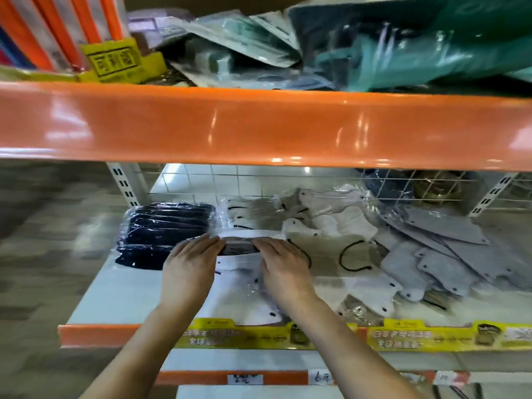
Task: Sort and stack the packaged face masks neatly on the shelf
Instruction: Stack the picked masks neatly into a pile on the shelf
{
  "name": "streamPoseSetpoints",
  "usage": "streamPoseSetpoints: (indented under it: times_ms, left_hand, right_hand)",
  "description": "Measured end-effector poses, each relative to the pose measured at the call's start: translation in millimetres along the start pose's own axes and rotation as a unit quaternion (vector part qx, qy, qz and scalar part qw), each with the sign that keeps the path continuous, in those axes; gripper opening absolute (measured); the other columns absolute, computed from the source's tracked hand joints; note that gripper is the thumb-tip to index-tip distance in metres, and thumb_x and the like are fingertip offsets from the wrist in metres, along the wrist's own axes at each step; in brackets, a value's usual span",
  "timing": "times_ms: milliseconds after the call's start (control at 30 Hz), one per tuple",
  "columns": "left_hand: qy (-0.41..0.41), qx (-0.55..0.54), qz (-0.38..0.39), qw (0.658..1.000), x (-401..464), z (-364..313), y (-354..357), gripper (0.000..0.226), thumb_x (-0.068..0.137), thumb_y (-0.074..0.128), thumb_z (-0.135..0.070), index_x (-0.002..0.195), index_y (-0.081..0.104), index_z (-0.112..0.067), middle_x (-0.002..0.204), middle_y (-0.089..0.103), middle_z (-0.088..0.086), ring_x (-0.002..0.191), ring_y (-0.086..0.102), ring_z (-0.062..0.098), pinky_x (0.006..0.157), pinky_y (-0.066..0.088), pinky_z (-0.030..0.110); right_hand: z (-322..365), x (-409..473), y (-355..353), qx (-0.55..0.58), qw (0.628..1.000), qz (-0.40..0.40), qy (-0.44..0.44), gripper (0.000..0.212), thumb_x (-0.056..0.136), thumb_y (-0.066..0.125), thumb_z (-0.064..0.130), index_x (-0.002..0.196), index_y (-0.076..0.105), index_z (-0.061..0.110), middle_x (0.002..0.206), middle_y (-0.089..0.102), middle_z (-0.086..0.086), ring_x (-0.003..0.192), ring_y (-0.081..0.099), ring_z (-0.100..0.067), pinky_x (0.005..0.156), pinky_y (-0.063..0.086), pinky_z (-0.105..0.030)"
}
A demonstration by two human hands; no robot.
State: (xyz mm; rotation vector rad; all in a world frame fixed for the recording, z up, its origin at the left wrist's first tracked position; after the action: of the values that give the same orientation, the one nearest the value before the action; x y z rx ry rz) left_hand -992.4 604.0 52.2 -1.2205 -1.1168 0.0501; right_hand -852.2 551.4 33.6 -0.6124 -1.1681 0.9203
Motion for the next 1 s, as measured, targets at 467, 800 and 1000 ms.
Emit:
streamPoseSetpoints:
  times_ms: [467,800,1000]
  left_hand:
    - [-0.062,-0.009,0.079,0.995,-47,132,13,0.053,0.073,0.031,-0.006,0.105,0.073,-0.007,0.109,0.071,0.009,0.106,0.065,0.030,0.093,0.042,0.035]
    - [-0.114,-0.030,0.235,0.965,-70,170,58,0.057,0.086,0.063,-0.018,0.140,0.046,-0.011,0.146,0.042,0.013,0.140,0.032,0.030,0.113,0.026,0.043]
    - [-0.080,0.002,0.292,0.953,-75,163,63,0.100,0.079,-0.008,-0.080,0.144,0.041,-0.022,0.151,0.034,0.011,0.141,0.027,0.031,0.111,0.024,0.050]
  right_hand:
    - [96,29,86,0.027,0.997,0.067,-0.014,0.057,0.058,0.072,-0.011,0.112,0.069,0.006,0.111,0.069,-0.009,0.100,0.066,-0.027,0.087,0.052,-0.034]
    - [105,32,127,0.032,0.981,0.189,0.013,0.054,0.094,0.038,-0.002,0.146,0.038,0.014,0.155,0.031,-0.002,0.143,0.024,-0.018,0.116,0.012,-0.030]
    - [112,23,140,-0.020,0.979,0.203,0.028,0.053,0.099,0.035,0.012,0.151,0.024,0.015,0.160,0.016,0.002,0.146,0.011,-0.015,0.117,0.004,-0.035]
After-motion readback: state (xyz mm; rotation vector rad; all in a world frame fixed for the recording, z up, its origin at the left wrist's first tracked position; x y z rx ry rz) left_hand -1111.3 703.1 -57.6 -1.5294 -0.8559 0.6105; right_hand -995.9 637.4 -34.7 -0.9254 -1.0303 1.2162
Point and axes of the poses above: each hand's wrist, its own x-axis towards the middle knuckle, its own y-axis out of the palm, z = x × y, the point moved 8 cm from there along x, towards the middle knuckle
